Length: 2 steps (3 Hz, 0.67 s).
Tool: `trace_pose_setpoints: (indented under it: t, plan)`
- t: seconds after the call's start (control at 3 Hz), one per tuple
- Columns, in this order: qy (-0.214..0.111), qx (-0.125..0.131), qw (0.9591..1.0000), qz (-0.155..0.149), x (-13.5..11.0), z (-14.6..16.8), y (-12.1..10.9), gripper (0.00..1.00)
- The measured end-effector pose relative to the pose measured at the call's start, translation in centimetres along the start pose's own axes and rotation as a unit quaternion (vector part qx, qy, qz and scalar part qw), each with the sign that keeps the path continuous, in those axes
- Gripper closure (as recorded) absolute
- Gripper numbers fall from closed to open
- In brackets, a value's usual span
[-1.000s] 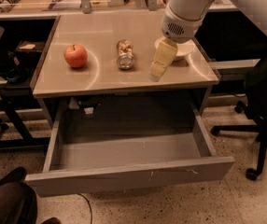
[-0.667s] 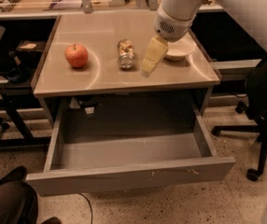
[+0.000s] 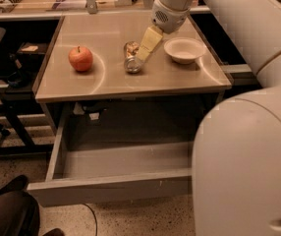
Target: Place orange can into top drawer
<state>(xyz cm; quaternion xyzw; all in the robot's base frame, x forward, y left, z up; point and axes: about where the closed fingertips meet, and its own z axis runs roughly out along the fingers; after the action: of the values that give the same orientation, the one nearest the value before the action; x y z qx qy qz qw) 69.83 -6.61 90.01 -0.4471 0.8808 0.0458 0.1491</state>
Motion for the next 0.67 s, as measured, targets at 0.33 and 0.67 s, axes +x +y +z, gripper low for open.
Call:
trace_pose_setpoints:
  t: [0.33,0.67]
  plan:
    - [-0.016,0.008,0.9998,0.001,-0.9,-0.7,-0.7,0.00]
    - [-0.035,-0.005,0.9993,-0.011,-3.0,0.3,0.8,0.00]
